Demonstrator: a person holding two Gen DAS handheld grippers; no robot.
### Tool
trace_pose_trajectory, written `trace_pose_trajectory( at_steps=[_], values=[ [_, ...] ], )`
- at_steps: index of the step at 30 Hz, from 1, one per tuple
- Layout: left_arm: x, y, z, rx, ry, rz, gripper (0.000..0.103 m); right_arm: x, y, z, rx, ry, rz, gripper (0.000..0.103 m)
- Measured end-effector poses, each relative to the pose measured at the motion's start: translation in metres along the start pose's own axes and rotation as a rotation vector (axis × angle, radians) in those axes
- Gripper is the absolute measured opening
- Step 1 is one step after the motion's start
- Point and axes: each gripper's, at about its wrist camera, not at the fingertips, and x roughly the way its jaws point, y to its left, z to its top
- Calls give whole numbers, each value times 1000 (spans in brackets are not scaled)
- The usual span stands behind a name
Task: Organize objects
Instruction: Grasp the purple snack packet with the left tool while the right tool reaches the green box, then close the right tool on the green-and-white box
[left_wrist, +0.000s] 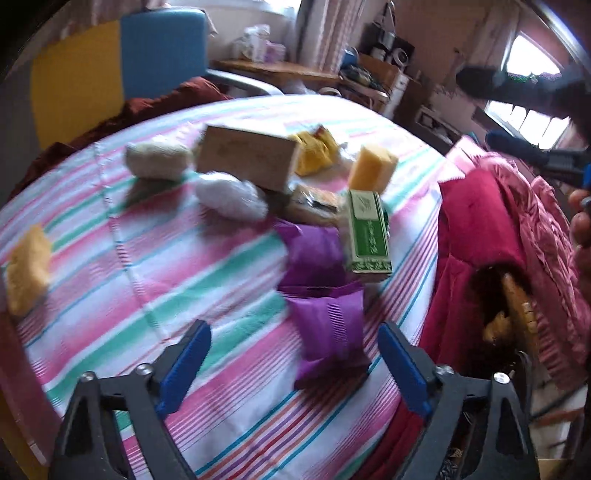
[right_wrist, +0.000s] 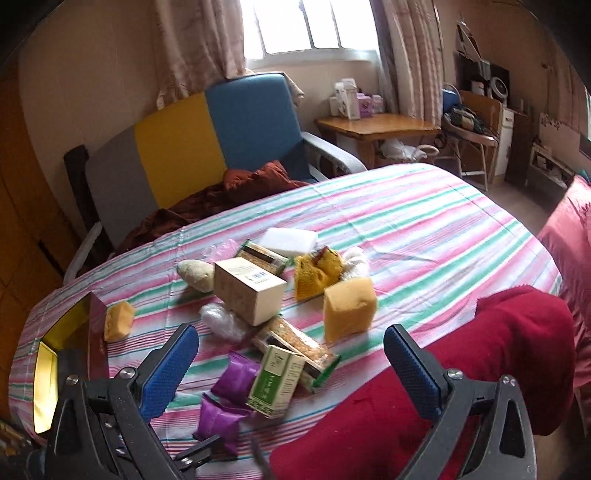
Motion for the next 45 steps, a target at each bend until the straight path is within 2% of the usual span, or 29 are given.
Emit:
trace_pose_trajectory(
  at_steps=[2, 4, 5, 7, 10, 17, 19, 21, 27, 29, 31, 34, 40, 42, 43, 45],
  values=[
    [13, -3, 1, 4, 21, -3, 72, 8, -5, 0, 28, 35, -4, 103],
    [19, -4, -1, 11, 18, 10, 68, 17, -7, -2, 52, 77, 7, 103],
    [19, -4, -4, 25, 3, 18, 58, 21, -8, -3, 57, 95, 16, 103],
    [14, 0, -8, 35, -14, 28, 45, 29, -3, -6, 48, 134, 32, 102],
    [7, 17, -14, -3, -39, 27, 41, 39, 11, -7, 27, 180, 79, 96],
    [-16, 45, -38, -39, -80, 89, 41, 74, 57, -17, -73, 362, 156, 82],
    [-21, 49, -44, -47, -94, 102, 41, 83, 67, -23, -104, 402, 117, 76],
    [-22, 51, -47, -58, -104, 110, 42, 86, 67, -23, -105, 406, 70, 76],
    [-17, 50, -48, -71, -118, 119, 43, 102, 42, -15, -6, 426, -78, 76],
    [-17, 51, -46, -80, -115, 114, 43, 110, 38, -12, 8, 440, -101, 76],
    [-17, 55, -46, -100, -111, 94, 43, 116, 39, -11, 10, 453, -127, 69],
    [-18, 57, -45, -116, -109, 79, 43, 125, 35, -10, 21, 469, -175, 64],
    [-19, 57, -46, -117, -114, 75, 43, 135, 27, -11, 52, 535, -177, 61],
    [-19, 56, -47, -117, -115, 77, 43, 135, 28, -11, 45, 539, -177, 54],
    [-19, 55, -47, -113, -117, 82, 43, 135, 29, -11, 35, 537, -178, 41],
    [-19, 53, -47, -101, -121, 92, 43, 131, 26, -10, 42, 522, -174, 32]
  ],
)
